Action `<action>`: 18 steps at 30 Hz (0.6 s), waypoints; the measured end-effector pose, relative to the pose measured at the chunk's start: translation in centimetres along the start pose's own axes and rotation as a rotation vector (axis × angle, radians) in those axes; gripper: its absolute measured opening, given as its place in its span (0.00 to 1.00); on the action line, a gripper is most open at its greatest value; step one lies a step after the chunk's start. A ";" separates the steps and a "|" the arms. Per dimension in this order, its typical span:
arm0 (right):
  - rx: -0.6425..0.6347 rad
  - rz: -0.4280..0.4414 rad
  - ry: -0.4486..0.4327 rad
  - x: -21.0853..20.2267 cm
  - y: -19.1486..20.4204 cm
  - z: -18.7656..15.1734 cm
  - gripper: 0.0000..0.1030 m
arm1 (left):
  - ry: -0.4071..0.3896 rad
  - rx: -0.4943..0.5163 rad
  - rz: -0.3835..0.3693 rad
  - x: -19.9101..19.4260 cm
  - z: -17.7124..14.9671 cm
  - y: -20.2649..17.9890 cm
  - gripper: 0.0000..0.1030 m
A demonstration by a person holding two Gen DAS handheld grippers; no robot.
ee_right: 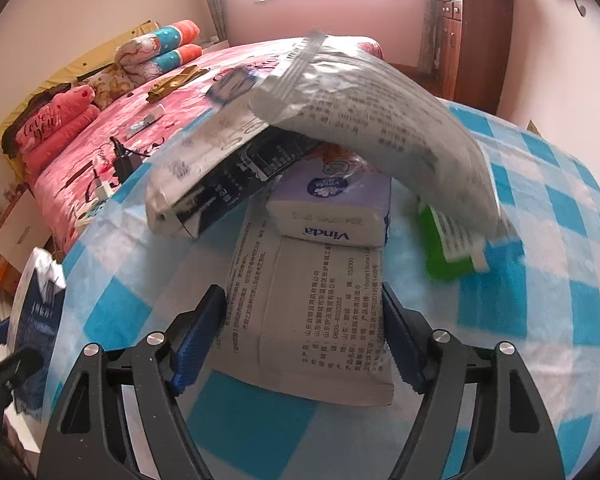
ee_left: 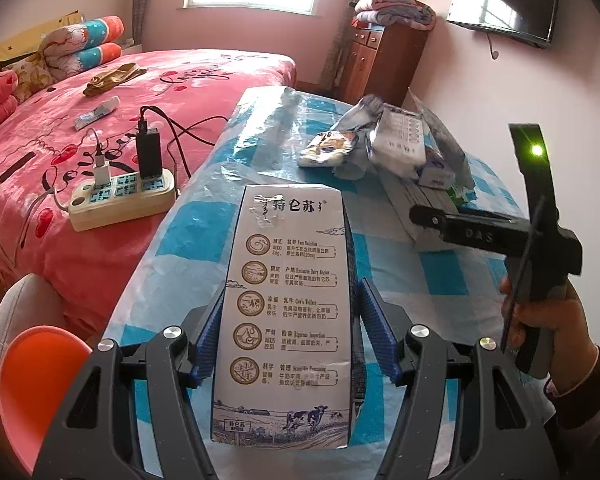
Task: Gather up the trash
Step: 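Lift the milk carton with the left tool while the right tool reaches the Vinda tissue pack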
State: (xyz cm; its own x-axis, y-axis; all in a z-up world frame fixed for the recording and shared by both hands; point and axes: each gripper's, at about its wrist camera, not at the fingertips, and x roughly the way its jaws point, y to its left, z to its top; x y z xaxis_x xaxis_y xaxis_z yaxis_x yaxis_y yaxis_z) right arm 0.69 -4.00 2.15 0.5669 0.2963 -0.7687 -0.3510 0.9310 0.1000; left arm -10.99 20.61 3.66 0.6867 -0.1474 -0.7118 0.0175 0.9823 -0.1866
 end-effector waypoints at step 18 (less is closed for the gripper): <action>0.062 0.046 0.015 -7.6 -1.8 -8.2 0.63 | 0.003 0.025 -0.043 -2.2 -2.5 -1.4 0.62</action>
State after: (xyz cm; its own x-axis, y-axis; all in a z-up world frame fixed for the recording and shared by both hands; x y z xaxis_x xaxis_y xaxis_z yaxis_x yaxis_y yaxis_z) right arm -9.03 -9.68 2.62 0.5399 0.3363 -0.7716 -0.3296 0.9280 0.1739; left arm -14.28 19.27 3.80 0.6827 -0.1899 -0.7056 0.0651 0.9776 -0.2001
